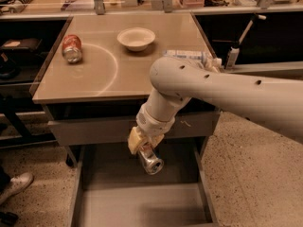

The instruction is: Place redbull can into middle drawer

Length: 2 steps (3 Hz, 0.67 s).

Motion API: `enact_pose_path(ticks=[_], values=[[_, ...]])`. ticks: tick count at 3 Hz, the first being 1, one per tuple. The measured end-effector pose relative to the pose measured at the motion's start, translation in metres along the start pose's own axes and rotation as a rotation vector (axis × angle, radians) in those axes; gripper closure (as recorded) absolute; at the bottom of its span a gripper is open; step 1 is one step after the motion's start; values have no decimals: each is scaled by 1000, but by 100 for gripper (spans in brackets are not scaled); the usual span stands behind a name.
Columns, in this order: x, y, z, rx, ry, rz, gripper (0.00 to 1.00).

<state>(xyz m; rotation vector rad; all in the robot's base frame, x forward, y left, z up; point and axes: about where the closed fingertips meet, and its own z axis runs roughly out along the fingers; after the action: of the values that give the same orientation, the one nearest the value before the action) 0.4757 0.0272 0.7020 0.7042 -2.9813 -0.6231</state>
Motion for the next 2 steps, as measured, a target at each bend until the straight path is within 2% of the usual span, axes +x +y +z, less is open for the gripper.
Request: enact_pose_path(ticks=[2], values=[[3,-2,9,-16,8,5,100]])
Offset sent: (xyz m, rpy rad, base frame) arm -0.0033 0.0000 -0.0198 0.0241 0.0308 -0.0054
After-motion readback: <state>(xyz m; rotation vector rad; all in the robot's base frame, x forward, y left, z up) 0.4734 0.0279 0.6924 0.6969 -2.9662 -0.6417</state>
